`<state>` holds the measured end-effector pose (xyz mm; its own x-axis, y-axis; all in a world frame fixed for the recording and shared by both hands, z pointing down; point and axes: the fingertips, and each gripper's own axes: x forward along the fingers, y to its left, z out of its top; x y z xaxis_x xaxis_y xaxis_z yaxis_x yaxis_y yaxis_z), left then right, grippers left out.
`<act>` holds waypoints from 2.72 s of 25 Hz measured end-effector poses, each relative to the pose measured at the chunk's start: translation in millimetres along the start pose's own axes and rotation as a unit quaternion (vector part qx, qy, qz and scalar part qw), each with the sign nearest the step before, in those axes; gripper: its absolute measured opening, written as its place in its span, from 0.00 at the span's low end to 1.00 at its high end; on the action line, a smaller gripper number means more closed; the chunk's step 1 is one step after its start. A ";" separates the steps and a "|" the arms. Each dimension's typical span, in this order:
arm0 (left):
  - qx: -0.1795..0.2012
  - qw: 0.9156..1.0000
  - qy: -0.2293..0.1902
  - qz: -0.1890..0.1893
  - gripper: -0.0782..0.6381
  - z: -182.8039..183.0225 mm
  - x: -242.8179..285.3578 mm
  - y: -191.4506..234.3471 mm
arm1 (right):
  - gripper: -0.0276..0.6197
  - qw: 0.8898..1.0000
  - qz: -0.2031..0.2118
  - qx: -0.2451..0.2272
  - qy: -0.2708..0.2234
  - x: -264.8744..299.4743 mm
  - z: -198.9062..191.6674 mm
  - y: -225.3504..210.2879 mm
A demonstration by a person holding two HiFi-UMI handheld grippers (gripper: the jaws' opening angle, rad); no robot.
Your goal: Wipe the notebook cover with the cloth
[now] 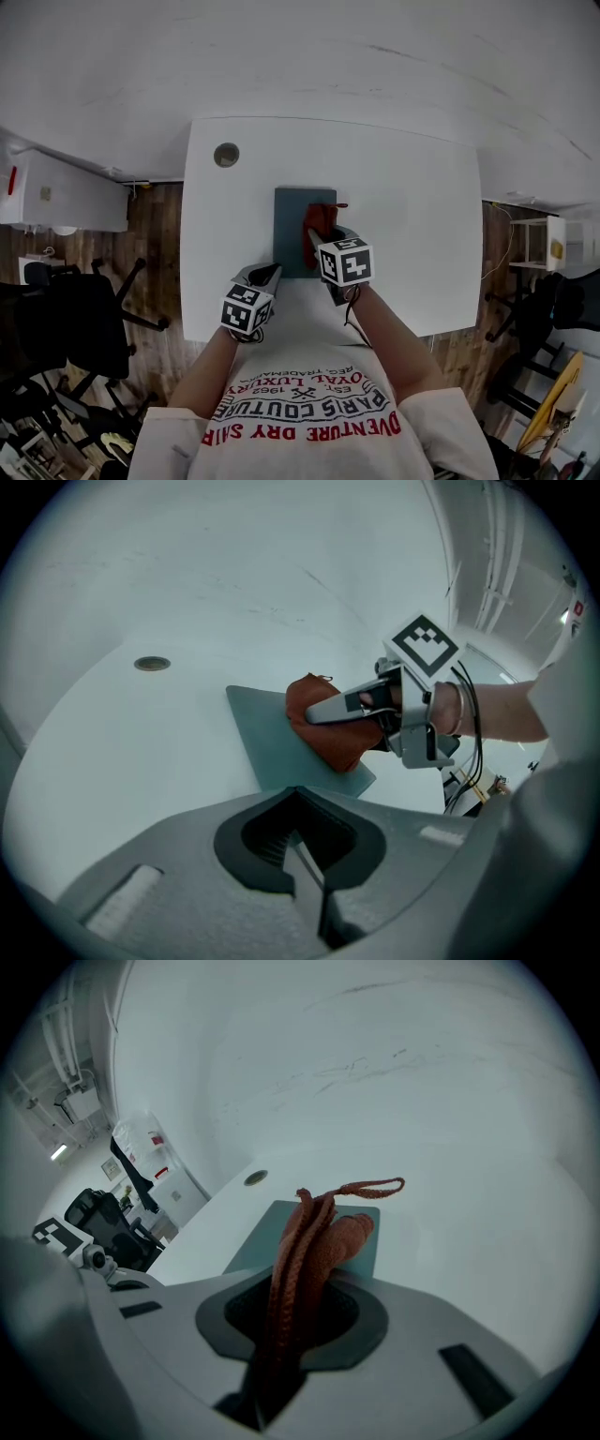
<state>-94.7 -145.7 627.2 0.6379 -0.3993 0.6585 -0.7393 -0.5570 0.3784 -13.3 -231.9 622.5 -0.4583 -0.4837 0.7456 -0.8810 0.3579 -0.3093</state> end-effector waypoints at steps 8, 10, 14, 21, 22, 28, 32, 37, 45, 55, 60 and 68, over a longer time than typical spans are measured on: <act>0.024 1.000 0.016 -0.012 0.12 -3.1 -0.6 -3.1 | 0.17 1.000 -0.025 0.008 -0.003 -19.5 -9.4 -34.6; 0.026 0.999 0.017 -0.014 0.12 -4.1 -0.8 -3.6 | 0.17 0.999 -0.029 0.014 -0.006 -23.0 -12.3 -41.5; 0.024 0.999 0.013 -0.020 0.12 -5.5 -2.3 -4.2 | 0.17 0.998 -0.055 0.034 -0.009 -31.4 -16.5 -55.7; 0.037 0.999 0.000 -0.016 0.12 -5.7 -2.6 -4.8 | 0.16 0.995 -0.087 0.044 -0.023 -47.8 -13.2 -56.0; 0.042 0.999 -0.001 -0.014 0.12 -5.4 -2.4 -4.4 | 0.16 0.995 -0.084 0.043 -0.026 -49.5 -11.6 -50.4; 0.058 0.998 -0.004 -0.012 0.12 -6.7 -3.4 -6.8 | 0.16 0.999 -0.038 0.021 -0.021 -50.2 -17.2 8.2; 0.063 0.998 0.002 -0.019 0.12 -5.7 -3.0 -7.3 | 0.16 1.000 0.006 0.012 -0.012 -41.0 -20.3 48.7; 0.075 0.997 0.003 -0.022 0.12 -5.6 -2.9 -7.0 | 0.16 0.999 0.050 -0.015 0.014 -20.0 -29.3 89.9; 0.044 0.997 0.025 -0.050 0.12 -6.6 -0.7 -5.4 | 0.16 0.998 0.049 -0.026 0.041 3.9 -41.2 96.1; 0.049 0.998 0.022 -0.041 0.12 -7.4 -0.9 -4.4 | 0.17 0.996 0.070 0.001 0.052 7.5 -49.1 81.4; 0.057 0.998 0.016 -0.029 0.12 -7.7 -1.2 -3.9 | 0.17 0.997 0.056 0.000 0.047 -0.2 -55.0 70.4; 0.053 0.998 0.016 -0.027 0.12 -8.6 -0.7 -4.5 | 0.18 0.998 0.045 0.019 0.036 -17.5 -65.4 48.2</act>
<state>-93.7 -136.6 630.6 0.6683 -0.3436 0.6598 -0.6751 -0.6526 0.3440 -40.1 -154.0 633.1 -0.5277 -0.3908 0.7542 -0.8408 0.3669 -0.3981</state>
